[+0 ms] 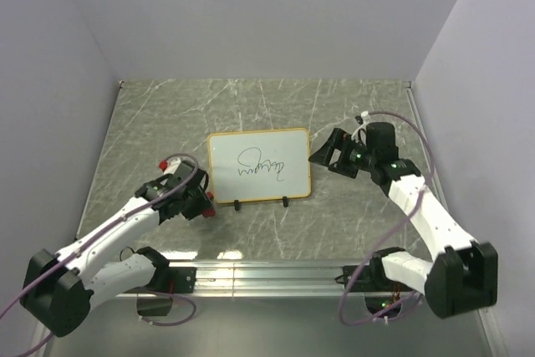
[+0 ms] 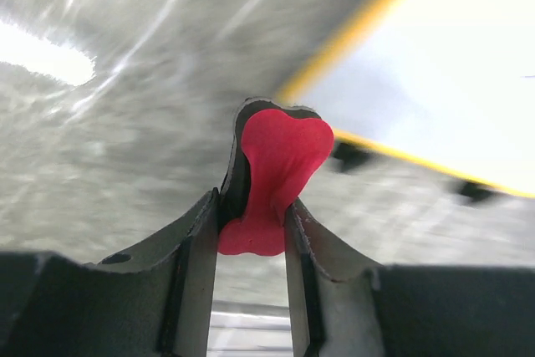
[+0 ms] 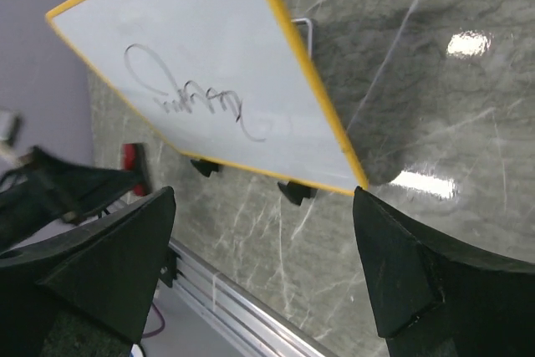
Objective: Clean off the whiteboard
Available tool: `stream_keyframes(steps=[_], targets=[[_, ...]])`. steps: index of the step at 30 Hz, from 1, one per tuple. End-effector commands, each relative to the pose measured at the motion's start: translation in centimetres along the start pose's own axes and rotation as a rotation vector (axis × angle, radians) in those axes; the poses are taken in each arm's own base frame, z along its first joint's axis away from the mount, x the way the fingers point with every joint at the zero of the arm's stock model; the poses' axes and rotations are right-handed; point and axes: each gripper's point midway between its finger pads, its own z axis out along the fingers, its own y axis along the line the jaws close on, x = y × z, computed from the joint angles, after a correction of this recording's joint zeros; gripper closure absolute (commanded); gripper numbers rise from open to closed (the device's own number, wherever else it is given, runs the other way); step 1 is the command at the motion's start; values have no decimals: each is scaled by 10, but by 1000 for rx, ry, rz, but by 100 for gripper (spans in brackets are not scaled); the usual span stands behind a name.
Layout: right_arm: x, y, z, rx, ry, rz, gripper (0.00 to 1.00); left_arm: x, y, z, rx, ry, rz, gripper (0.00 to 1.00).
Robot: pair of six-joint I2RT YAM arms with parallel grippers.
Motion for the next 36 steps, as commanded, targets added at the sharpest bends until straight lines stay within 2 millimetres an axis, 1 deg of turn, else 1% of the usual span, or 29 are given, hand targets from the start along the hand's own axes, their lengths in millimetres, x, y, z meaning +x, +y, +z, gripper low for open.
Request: stream_keyframes(steps=[1, 3, 5, 6, 9, 10, 11, 12, 13, 14, 15, 16, 17, 18, 19, 21, 22, 23, 24, 25, 26, 27, 28, 29, 30, 31, 33, 34, 36], targets=[[-31, 7, 21, -20, -29, -26, 7, -29, -28, -40, 68, -80, -28, 100], [-33, -2, 33, 13, -9, -21, 8, -41, -42, -55, 103, -104, -14, 100], [-37, -8, 40, 29, -9, -31, 8, -46, -55, -62, 134, -111, 6, 100], [-36, -12, 45, 35, 4, -25, 8, -54, -70, -70, 180, -131, 20, 100], [-36, -16, 57, 33, 21, -5, 10, -56, -97, -74, 246, -135, 86, 100], [-35, -17, 60, 29, 27, 5, 12, -55, -111, -75, 283, -143, 108, 100], [-35, -17, 64, 21, 30, 18, 14, -51, -116, -66, 266, -128, 142, 100], [-30, -20, 69, 25, 50, 32, 15, -53, -129, -68, 284, -133, 159, 100], [-29, -21, 72, 21, 58, 39, 20, -47, -138, -66, 292, -124, 188, 100], [-30, -20, 74, 12, 58, 38, 23, -41, -146, -53, 266, -107, 220, 100], [-27, -23, 78, 13, 71, 45, 24, -42, -160, -56, 286, -115, 234, 100], [-26, -22, 79, 8, 74, 43, 28, -33, -171, -54, 298, -103, 265, 100], [-26, -21, 80, 5, 72, 39, 31, -27, -181, -41, 294, -91, 294, 100], [-26, -22, 81, 5, 76, 39, 34, -26, -196, -43, 319, -87, 307, 100], [-25, -23, 82, 5, 79, 39, 37, -14, -203, -29, 301, -62, 338, 100], [-25, -24, 83, 10, 81, 34, 45, -9, -228, -28, 346, -48, 350, 100], [-24, -26, 84, 14, 85, 34, 47, 1, -233, -15, 333, -24, 369, 100], [-24, -26, 84, 14, 88, 30, 51, 4, -240, -13, 345, -19, 376, 100], [-22, -28, 85, 20, 95, 32, 54, 3, -255, -16, 377, -26, 374, 100], [-21, -28, 85, 17, 100, 32, 61, 11, -260, -7, 365, -11, 390, 100], [-20, -28, 86, 12, 100, 30, 65, 13, -265, -4, 369, -9, 398, 100], [-19, -29, 85, 13, 102, 33, 67, 11, -276, -7, 387, -18, 398, 100], [-18, -29, 86, 13, 102, 33, 71, 18, -280, 1, 379, -4, 414, 100], [-17, -29, 86, 8, 106, 35, 72, 21, -284, 4, 385, 1, 426, 100], [-15, -30, 87, 9, 111, 35, 73, 22, -295, 1, 415, 3, 432, 100], [-15, -30, 87, 8, 110, 34, 76, 33, -297, 9, 414, 31, 453, 100], [-12, -32, 88, 6, 115, 38, 79, 37, -306, 11, 417, 30, 474, 100], [-12, -31, 88, 3, 115, 35, 82, 44, -304, 18, 398, 42, 487, 100], [-10, -32, 88, 2, 120, 35, 85, 49, -302, 25, 381, 47, 484, 100]])
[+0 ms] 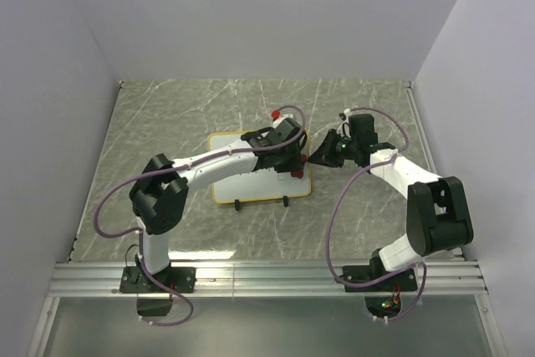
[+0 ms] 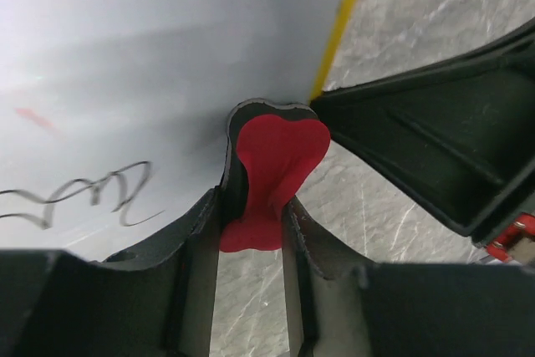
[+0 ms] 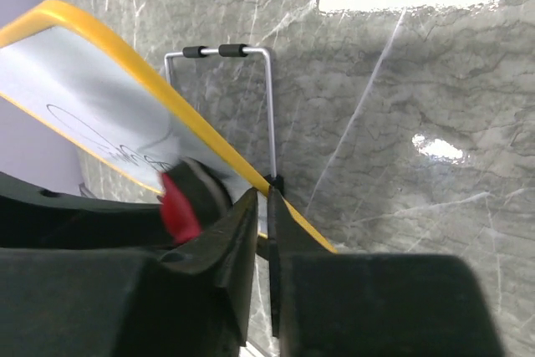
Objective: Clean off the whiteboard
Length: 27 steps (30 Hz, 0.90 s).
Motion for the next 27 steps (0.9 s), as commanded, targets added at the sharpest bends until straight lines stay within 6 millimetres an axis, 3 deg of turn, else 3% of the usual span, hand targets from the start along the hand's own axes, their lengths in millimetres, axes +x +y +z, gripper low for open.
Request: stream_keyframes(steps=[1, 6, 10, 11, 13, 15, 23, 26, 27], targets=[[-6, 9, 3, -36, -17, -37, 88, 1, -13, 5, 31, -5, 22, 100], [-7, 13, 2, -52, -15, -42, 98, 10, 11, 6, -41, -13, 9, 100], [-4, 15, 3, -72, -4, -46, 95, 11, 25, -3, -71, -38, 2, 100], [-5, 16, 1, -78, -10, -50, 91, 11, 27, -5, -71, -41, 2, 99], [-4, 21, -1, -100, -19, -57, 56, 12, 28, -11, -59, -48, -2, 100], [-9, 26, -4, -121, -43, -75, 35, 11, 28, -15, -55, -53, -6, 100], [-24, 31, 8, -143, -40, -92, 34, 9, 28, -27, -40, -64, -14, 100], [-26, 40, 16, -219, -48, -94, 38, 12, 30, -30, -34, -61, -16, 100], [-24, 40, 18, -234, -43, -88, 45, 12, 30, -31, -32, -60, -15, 100]])
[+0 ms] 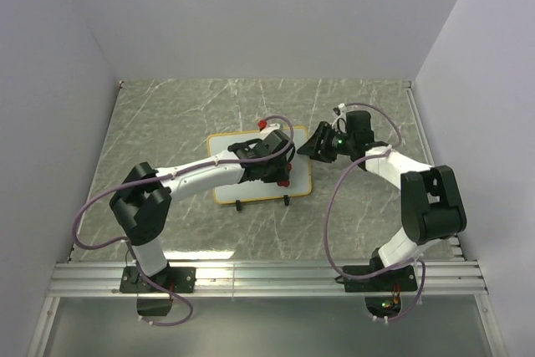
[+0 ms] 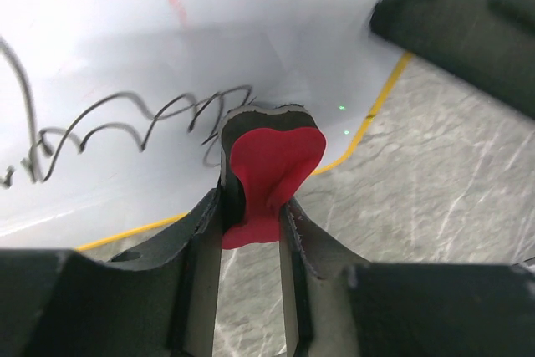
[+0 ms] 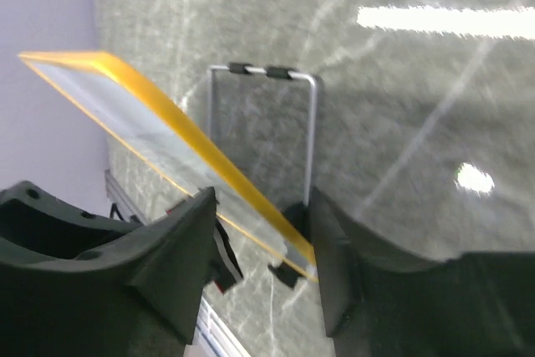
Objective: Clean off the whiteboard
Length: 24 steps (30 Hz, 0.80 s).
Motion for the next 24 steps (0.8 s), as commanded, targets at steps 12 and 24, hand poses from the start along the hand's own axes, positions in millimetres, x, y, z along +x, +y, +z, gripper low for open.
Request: stream_keyframes(steps=[12, 24], targets=[[20, 24, 19, -177, 5, -43, 95, -35, -31, -13, 57, -77, 26, 100], [38, 27, 1, -138, 7, -94, 100, -43, 32, -2, -48, -101, -66, 100]])
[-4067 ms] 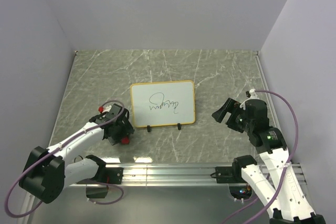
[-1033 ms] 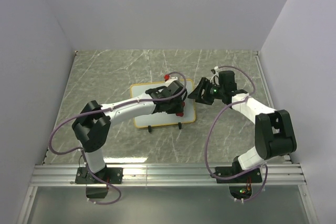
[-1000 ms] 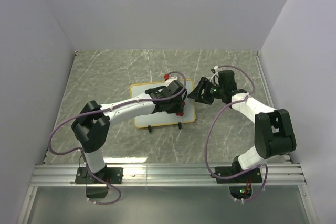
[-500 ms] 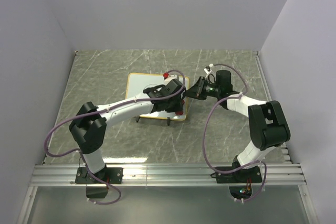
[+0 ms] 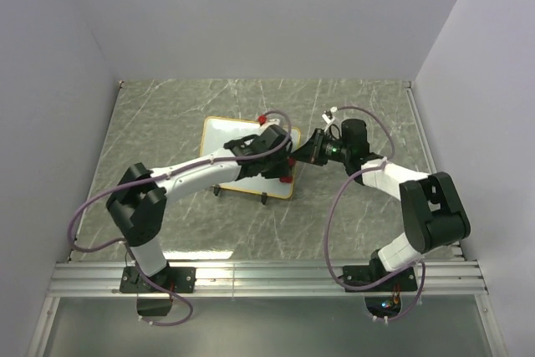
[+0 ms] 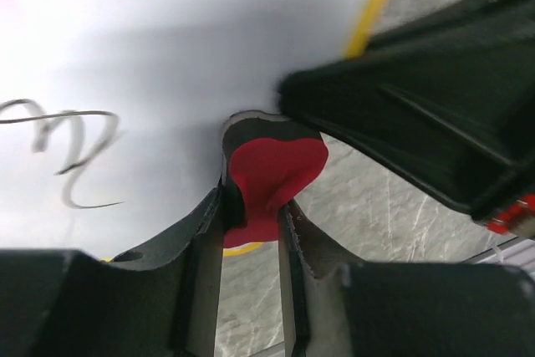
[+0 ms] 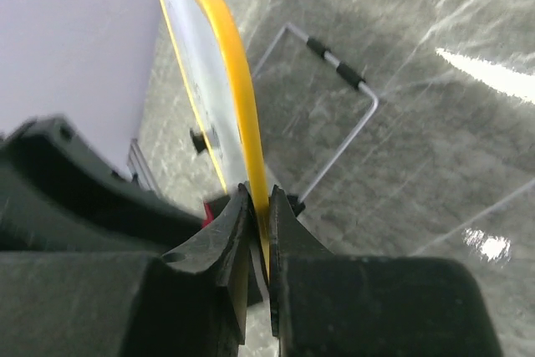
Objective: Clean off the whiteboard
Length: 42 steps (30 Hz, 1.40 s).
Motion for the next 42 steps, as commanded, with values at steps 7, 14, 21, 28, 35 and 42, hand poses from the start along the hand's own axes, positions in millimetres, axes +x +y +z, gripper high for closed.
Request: stream_keyframes(steps=[7, 14, 21, 28, 35, 42], targets=[[21, 0, -20, 90, 34, 7, 100, -22, 162, -6, -258, -119, -159, 100], [25, 2, -25, 95, 45, -8, 100, -45, 212, -17, -289, -175, -236, 100], [31, 2, -28, 95, 55, -11, 100, -48, 149, -17, -152, -182, -217, 100], [35, 0, -28, 103, 61, -12, 100, -59, 43, -35, 48, -198, -176, 100], [40, 3, -29, 94, 78, -21, 100, -40, 14, -12, 112, -142, -191, 100], [41, 6, -33, 97, 91, -28, 100, -60, 78, 13, -3, -175, -237, 100]])
